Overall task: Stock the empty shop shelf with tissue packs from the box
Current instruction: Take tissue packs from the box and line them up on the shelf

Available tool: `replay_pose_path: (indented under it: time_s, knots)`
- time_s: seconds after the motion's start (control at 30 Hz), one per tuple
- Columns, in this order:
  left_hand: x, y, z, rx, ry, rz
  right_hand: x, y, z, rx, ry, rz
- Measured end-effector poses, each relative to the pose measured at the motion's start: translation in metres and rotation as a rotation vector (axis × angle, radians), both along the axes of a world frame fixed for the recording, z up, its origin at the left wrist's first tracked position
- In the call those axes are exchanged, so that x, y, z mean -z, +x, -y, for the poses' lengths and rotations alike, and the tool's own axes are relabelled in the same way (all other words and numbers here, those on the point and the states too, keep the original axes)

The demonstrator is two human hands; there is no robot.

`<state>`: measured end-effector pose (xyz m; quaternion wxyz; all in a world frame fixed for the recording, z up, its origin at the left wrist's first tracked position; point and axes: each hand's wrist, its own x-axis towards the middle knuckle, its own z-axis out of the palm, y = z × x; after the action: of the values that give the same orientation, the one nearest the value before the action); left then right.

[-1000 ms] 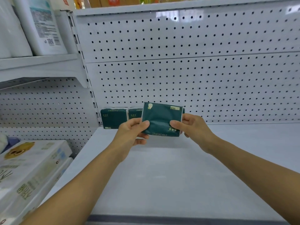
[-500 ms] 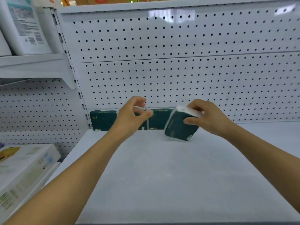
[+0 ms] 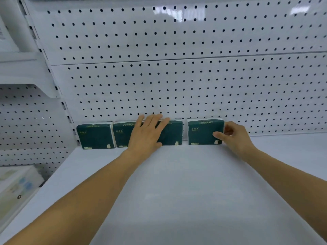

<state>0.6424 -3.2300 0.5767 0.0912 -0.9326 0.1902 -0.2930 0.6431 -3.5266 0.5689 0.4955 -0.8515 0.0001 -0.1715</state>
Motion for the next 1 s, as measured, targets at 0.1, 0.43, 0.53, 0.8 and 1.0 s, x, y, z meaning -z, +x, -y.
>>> replay_pose_path:
  time_s: [0.1, 0.43, 0.53, 0.8, 1.0]
  knots:
    - [0.003, 0.006, 0.003, 0.025, 0.003, 0.039, 0.003, 0.008, -0.006, 0.015, -0.015, 0.011]
    - [0.010, 0.010, 0.008, -0.011, -0.013, 0.076, 0.009, 0.017, -0.016, 0.069, -0.064, -0.007]
    - [0.006, 0.004, 0.010, -0.020, -0.046, 0.017, 0.006, 0.013, -0.015, 0.090, -0.128, -0.097]
    - [-0.028, -0.067, 0.003, -0.143, -0.173, -0.148, -0.019, -0.066, -0.029, 0.153, -0.812, 0.064]
    - [-0.027, -0.180, -0.037, -0.056, -0.297, 0.023, -0.027, -0.176, -0.090, 0.120, -0.863, 0.461]
